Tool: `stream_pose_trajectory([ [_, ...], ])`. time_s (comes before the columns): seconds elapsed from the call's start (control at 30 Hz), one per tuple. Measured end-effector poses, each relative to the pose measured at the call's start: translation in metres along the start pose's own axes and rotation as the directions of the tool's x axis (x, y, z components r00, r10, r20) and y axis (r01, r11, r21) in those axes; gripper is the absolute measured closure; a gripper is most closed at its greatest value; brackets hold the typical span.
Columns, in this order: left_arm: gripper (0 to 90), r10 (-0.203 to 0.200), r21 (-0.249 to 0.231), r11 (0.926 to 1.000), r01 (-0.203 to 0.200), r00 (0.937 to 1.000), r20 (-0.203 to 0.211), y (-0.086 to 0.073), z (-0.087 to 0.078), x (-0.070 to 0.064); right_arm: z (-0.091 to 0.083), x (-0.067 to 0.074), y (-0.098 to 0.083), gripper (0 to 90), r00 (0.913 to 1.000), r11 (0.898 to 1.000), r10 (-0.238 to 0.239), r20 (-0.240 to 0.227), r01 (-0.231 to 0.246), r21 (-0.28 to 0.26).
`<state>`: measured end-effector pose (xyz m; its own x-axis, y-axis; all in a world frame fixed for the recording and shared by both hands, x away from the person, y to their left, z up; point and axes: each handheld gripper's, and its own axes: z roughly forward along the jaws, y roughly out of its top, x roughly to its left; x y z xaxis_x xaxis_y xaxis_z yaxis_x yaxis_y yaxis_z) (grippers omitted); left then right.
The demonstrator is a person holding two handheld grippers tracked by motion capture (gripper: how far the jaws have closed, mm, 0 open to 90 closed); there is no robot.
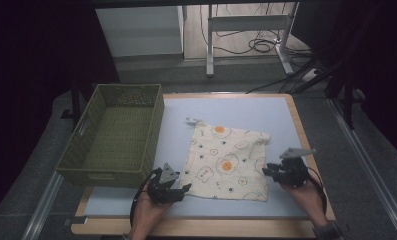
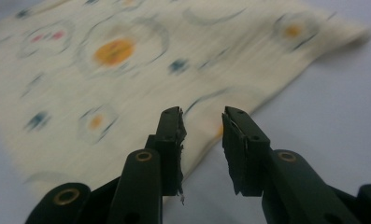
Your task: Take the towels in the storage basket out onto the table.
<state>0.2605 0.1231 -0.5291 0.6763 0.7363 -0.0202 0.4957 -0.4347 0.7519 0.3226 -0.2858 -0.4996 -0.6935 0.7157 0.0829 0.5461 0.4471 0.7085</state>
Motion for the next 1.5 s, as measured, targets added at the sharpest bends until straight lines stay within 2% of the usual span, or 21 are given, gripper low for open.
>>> stream_pose_trajectory([
  [0.13,51.3,-0.02,-0.004,0.9998,0.02,0.9998,0.003,-0.009,-0.003,0.001,-0.013,0.025,-0.024,67.0,0.9988,1.0,-0.025,-0.043,0.025,0.007],
  [0.23,51.9,-0.029,0.011,0.9995,0.029,0.9996,0.004,-0.014,0.0,0.003,-0.015,0.036,-0.035,63.0,0.997,1.0,-0.028,-0.073,0.029,0.011],
  [0.27,53.3,-0.026,0.021,0.9995,0.026,0.9996,0.008,-0.015,0.003,0.002,-0.013,0.039,-0.037,63.7,0.9971,0.999,-0.037,-0.067,0.038,0.021],
  [0.3,56.9,-0.024,0.014,0.9996,0.023,0.9995,0.022,-0.016,0.005,0.001,-0.011,0.041,-0.04,66.7,0.9971,0.998,-0.056,-0.052,0.058,0.033],
  [0.33,62.3,-0.029,0.009,0.9996,0.028,0.9988,0.041,-0.016,0.006,0.001,-0.01,0.044,-0.043,75.9,0.9966,0.997,-0.079,-0.024,0.079,0.027],
  [0.37,67.8,-0.032,0.012,0.9994,0.031,0.998,0.055,-0.015,0.006,0.0,-0.01,0.045,-0.044,83.1,0.9954,0.995,-0.093,-0.02,0.094,0.018],
  [0.4,74.1,-0.029,0.021,0.9994,0.028,0.997,0.072,-0.014,0.006,-0.001,-0.011,0.045,-0.044,87.0,0.9957,0.996,-0.085,-0.035,0.086,0.015],
  [0.47,84.9,-0.019,0.039,0.9991,0.016,0.9964,0.082,-0.011,0.005,-0.004,-0.013,0.046,-0.045,88.2,0.9961,0.997,-0.081,-0.034,0.081,0.018],
  [0.5,86.1,-0.014,0.047,0.9988,0.01,0.9965,0.082,-0.011,0.004,-0.005,-0.014,0.047,-0.046,88.2,0.9958,0.996,-0.084,-0.035,0.085,0.021],
  [0.6,86.3,-0.025,0.063,0.9979,0.016,0.9882,0.151,-0.011,0.0,-0.008,-0.024,0.051,-0.052,88.1,0.9955,0.996,-0.087,-0.036,0.088,0.03],
  [0.67,82.9,-0.034,0.072,0.9972,0.021,0.9807,0.192,-0.012,-0.002,-0.011,-0.031,0.053,-0.059,87.5,0.9959,0.996,-0.081,-0.041,0.082,0.034],
  [0.73,65.7,-0.015,0.054,0.9985,0.006,0.9859,0.167,-0.008,-0.002,-0.013,-0.037,0.052,-0.062,85.3,0.9963,0.997,-0.072,-0.046,0.073,0.024],
  [0.87,53.2,-0.019,0.034,0.9993,0.014,0.9921,0.124,0.007,0.006,-0.006,-0.043,0.042,-0.057,74.7,0.9984,0.999,-0.05,-0.028,0.05,0.0],
  [0.93,47.5,-0.024,0.032,0.9993,0.021,0.9944,0.103,0.017,0.012,0.0,-0.043,0.033,-0.051,71.0,0.999,1.0,-0.03,-0.033,0.029,-0.008],
  [1.1,38.1,-0.013,0.016,0.9998,0.012,0.9973,0.073,0.04,0.031,0.015,-0.033,0.02,-0.032,56.4,0.9992,0.999,-0.036,0.015,0.037,-0.009],
  [1.17,35.2,-0.014,0.02,0.9997,0.013,0.9981,0.06,0.049,0.038,0.019,-0.028,0.015,-0.025,53.1,0.9982,0.999,-0.048,0.037,0.048,-0.008],
  [1.27,32.0,-0.019,0.012,0.9998,0.019,0.9982,0.057,0.06,0.048,0.027,-0.019,0.007,-0.016,48.0,0.9986,0.999,-0.035,0.04,0.035,0.005],
  [1.33,29.8,-0.016,0.013,0.9998,0.015,0.9985,0.052,0.066,0.055,0.032,-0.013,0.002,-0.012,44.3,0.9972,0.999,-0.037,0.066,0.035,0.022],
  [1.37,29.1,-0.013,0.016,0.9998,0.012,0.9986,0.051,0.068,0.058,0.033,-0.009,-0.001,-0.01,43.2,0.9975,1.0,-0.022,0.067,0.021,0.02],
  [1.43,26.4,-0.017,0.029,0.9995,0.015,0.9984,0.054,0.071,0.065,0.037,-0.003,-0.01,-0.008,40.6,0.999,0.999,0.03,0.035,-0.03,0.016],
  [1.5,24.6,-0.015,0.034,0.9993,0.013,0.9985,0.053,0.075,0.071,0.042,0.002,-0.015,-0.006,38.8,0.9977,0.999,0.043,0.052,-0.043,0.009],
])
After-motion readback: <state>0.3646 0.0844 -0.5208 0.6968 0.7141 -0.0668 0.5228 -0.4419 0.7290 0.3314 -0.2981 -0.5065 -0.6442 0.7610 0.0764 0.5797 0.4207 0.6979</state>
